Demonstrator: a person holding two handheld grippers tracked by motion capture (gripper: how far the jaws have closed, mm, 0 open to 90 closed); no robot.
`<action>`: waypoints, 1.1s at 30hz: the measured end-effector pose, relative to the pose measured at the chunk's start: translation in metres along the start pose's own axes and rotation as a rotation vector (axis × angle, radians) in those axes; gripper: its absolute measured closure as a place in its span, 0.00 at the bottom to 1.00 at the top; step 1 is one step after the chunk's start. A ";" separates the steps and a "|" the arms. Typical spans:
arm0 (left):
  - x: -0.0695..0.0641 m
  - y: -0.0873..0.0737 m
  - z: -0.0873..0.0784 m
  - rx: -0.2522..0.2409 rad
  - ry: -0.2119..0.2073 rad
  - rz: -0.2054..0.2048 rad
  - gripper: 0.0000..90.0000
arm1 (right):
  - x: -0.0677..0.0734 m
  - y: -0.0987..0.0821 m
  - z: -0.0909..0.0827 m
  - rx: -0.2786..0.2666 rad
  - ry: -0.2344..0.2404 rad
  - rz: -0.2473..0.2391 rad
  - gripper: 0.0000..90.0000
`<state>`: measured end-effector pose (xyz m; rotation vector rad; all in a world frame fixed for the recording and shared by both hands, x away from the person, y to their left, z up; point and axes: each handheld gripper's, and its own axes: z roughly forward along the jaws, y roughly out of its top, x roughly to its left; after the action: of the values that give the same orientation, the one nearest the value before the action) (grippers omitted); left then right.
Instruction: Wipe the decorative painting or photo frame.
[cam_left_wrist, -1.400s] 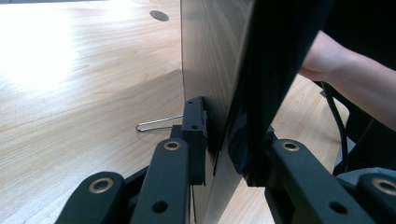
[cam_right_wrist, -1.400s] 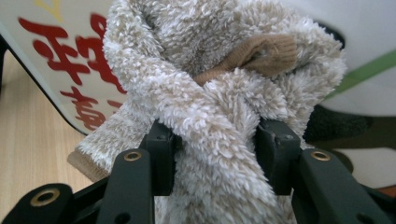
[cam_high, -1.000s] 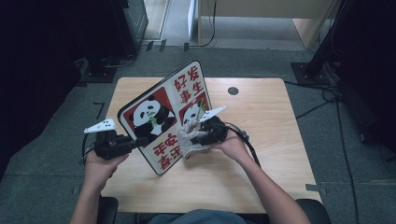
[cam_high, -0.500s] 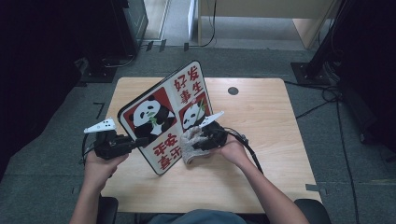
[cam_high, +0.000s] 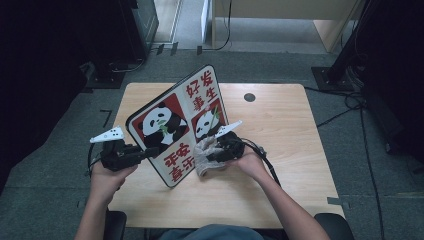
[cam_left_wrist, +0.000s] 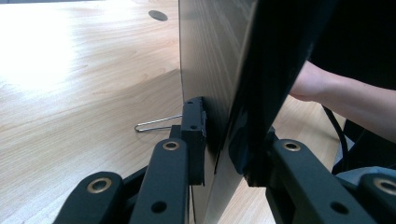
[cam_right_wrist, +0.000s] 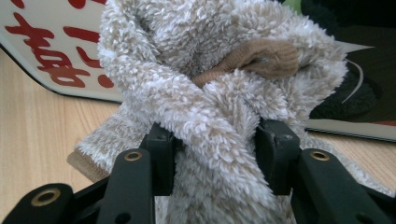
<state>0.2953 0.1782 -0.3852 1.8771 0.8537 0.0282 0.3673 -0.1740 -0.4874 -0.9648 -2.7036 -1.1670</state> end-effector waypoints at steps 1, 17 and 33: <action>0.000 0.000 0.000 0.000 0.002 0.001 0.84 | 0.000 0.001 -0.001 0.001 0.002 0.005 0.63; 0.000 0.000 0.000 -0.001 0.004 -0.001 0.84 | 0.012 0.025 -0.030 -0.064 0.011 -0.035 0.63; 0.000 0.000 0.000 -0.001 0.003 -0.001 0.84 | 0.037 0.079 -0.066 -0.129 0.005 -0.125 0.63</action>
<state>0.2952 0.1782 -0.3851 1.8759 0.8563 0.0307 0.3687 -0.1571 -0.3793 -0.8147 -2.7493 -1.3785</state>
